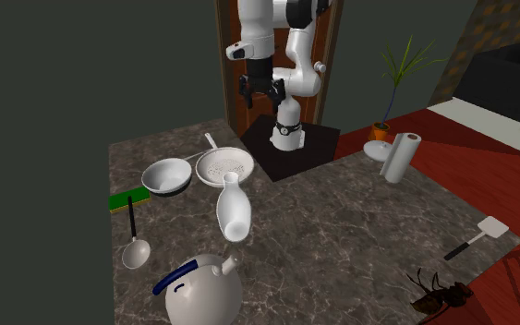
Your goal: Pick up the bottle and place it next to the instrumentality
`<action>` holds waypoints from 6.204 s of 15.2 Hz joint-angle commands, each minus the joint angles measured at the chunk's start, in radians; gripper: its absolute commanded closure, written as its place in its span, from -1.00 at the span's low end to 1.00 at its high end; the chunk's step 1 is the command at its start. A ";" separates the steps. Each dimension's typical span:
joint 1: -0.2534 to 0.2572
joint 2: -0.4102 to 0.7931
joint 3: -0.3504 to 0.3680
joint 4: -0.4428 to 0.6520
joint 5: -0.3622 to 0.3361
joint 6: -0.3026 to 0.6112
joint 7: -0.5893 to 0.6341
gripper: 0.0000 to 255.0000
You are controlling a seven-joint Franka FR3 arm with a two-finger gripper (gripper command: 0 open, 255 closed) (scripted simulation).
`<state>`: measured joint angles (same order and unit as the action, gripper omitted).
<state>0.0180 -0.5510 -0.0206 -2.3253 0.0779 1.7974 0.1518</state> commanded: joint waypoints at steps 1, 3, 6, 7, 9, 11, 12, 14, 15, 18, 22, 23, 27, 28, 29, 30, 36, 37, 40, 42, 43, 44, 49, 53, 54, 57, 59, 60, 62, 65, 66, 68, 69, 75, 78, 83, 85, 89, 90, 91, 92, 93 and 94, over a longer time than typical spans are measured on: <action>0.001 0.085 0.003 0.048 -0.006 0.036 -0.002 -1.00; 0.002 0.166 0.007 0.097 -0.012 0.067 -0.003 -1.00; 0.003 0.287 0.012 0.180 -0.023 0.103 -0.002 -1.00; 0.003 0.327 0.013 0.210 -0.027 0.112 -0.001 -1.00; 0.004 0.408 0.016 0.274 -0.035 0.127 0.001 -1.00; 0.005 0.488 0.018 0.344 -0.045 0.136 0.003 -1.00; 0.005 0.529 0.019 0.381 -0.049 0.139 0.005 -1.00; 0.007 0.610 0.021 0.459 -0.059 0.141 0.008 -1.00; 0.007 0.651 0.022 0.501 -0.064 0.139 0.009 -1.00; 0.010 0.736 0.022 0.578 -0.074 0.145 0.012 -1.00; 0.010 0.748 0.022 0.540 -0.074 0.195 0.012 -1.00; 0.010 0.752 0.022 0.531 -0.074 0.208 0.012 -1.00; 0.010 0.758 0.022 0.518 -0.074 0.227 0.012 -1.00; 0.010 0.758 0.022 0.518 -0.074 0.227 0.012 -1.00; 0.010 0.758 0.022 0.518 -0.074 0.227 0.012 -1.00; 0.010 0.758 0.022 0.518 -0.074 0.227 0.012 -1.00; 0.010 0.758 0.022 0.518 -0.074 0.227 0.012 1.00; 0.010 0.758 0.022 0.517 -0.074 0.227 0.011 1.00; 0.010 0.757 0.022 0.517 -0.074 0.227 0.011 1.00; 0.010 0.758 0.022 0.518 -0.074 0.227 0.011 1.00; 0.010 0.758 0.022 0.518 -0.074 0.227 0.012 1.00; 0.010 0.754 0.022 0.526 -0.074 0.215 0.012 1.00; 0.010 0.738 0.022 0.573 -0.074 0.152 0.012 1.00; 0.010 0.729 0.022 0.615 -0.074 0.101 0.012 1.00; 0.010 0.728 0.022 0.627 -0.074 0.088 0.012 1.00; 0.010 0.724 0.022 0.662 -0.074 0.049 0.012 1.00; 0.010 0.722 0.022 0.683 -0.074 0.026 0.012 1.00; 0.022 0.710 0.031 0.667 -0.076 0.030 0.034 1.00; 0.048 0.689 0.049 0.639 -0.078 0.037 0.078 1.00; 0.085 0.664 0.077 0.606 -0.082 0.045 0.144 1.00; 0.097 0.657 0.087 0.598 -0.083 0.047 0.166 1.00; 0.122 0.647 0.107 0.585 -0.084 0.050 0.212 1.00; 0.134 0.644 0.117 0.580 -0.085 0.051 0.234 1.00; 0.209 0.642 0.179 0.577 -0.092 0.051 0.373 1.00; 0.248 0.654 0.210 0.592 -0.098 0.048 0.443 1.00; 0.314 0.694 0.259 0.642 -0.114 0.035 0.561 1.00; 0.342 0.717 0.278 0.671 -0.124 0.027 0.608 1.00; 0.401 0.775 0.311 0.746 -0.147 0.006 0.702 1.00; 0.417 0.792 0.319 0.769 -0.153 0.000 0.726 1.00; 0.433 0.810 0.326 0.793 -0.161 -0.008 0.749 1.00; 0.450 0.830 0.333 0.819 -0.168 -0.016 0.771 1.00; 0.467 0.850 0.340 0.847 -0.177 -0.025 0.794 1.00; 0.485 0.872 0.345 0.876 -0.185 -0.034 0.816 1.00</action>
<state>0.4880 0.3065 0.3188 -1.4647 -0.1006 1.7650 0.9455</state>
